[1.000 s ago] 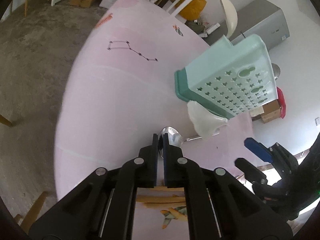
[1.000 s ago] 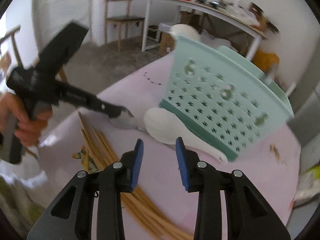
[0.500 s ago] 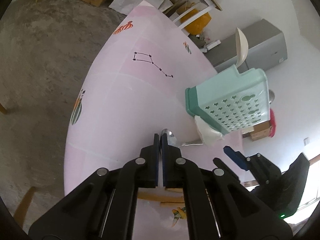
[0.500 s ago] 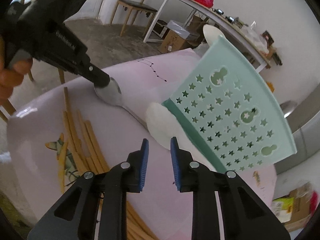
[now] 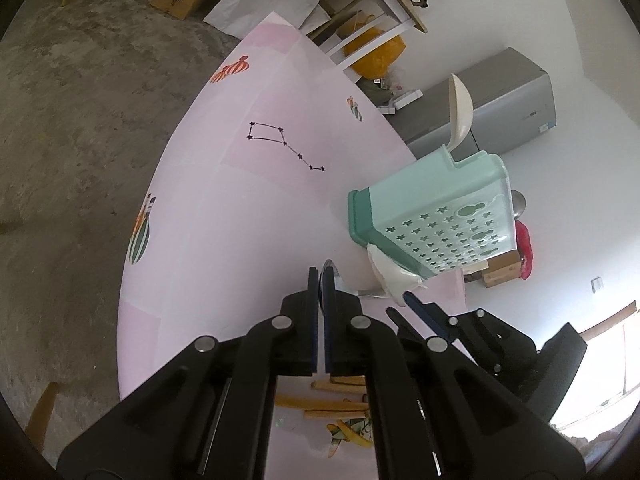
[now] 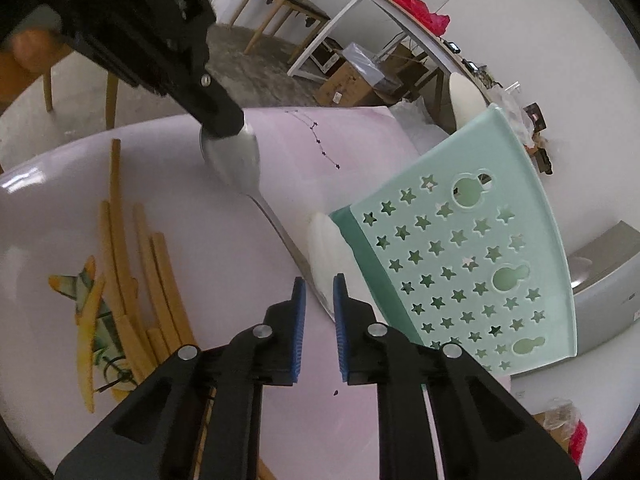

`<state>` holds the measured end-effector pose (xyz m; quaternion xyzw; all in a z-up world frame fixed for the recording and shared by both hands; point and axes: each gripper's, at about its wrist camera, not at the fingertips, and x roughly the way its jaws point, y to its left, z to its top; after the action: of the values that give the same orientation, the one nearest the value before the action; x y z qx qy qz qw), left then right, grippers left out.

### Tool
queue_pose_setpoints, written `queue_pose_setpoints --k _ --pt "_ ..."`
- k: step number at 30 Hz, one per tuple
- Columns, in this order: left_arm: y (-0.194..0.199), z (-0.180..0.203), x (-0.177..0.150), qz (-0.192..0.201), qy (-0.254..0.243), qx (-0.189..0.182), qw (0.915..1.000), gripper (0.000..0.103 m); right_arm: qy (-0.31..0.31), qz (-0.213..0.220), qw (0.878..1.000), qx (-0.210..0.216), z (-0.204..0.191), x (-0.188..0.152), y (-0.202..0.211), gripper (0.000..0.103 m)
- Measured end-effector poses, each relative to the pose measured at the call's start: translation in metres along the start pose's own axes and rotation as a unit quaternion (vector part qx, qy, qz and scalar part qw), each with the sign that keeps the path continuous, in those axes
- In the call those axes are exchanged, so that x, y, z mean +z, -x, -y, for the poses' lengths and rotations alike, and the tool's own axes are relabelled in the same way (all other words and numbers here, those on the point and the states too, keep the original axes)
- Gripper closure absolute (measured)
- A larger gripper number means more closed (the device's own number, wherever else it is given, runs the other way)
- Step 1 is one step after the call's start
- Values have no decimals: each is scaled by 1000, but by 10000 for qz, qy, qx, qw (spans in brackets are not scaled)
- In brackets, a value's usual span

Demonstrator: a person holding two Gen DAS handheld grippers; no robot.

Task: Organize utensils
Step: 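Lift the metal spoon with the left tool while the right tool reaches the rice paddle, then close the right tool on the white rice paddle while the left tool holds the spoon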

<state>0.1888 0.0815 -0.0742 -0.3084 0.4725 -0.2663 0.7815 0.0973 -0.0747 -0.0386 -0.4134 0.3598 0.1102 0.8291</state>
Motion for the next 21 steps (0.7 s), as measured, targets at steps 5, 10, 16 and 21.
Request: queue_pose_setpoints --k 5,10,16,21 --pt "0 -1 0 -2 1 7 10000 102 23 -66 10000 -37 0 1 -5 94" --pt "1 -3 1 38 -9 75 10000 102 70 -15 9998 -188 -4 3 -4 96" --pt "5 -2 2 138 -39 200 9997 103 -43 208 9991 -370 4 3 14 99" --pt "23 17 -1 495 -417 473 9968 102 -446 467 9965 -532 21 2 37 101"
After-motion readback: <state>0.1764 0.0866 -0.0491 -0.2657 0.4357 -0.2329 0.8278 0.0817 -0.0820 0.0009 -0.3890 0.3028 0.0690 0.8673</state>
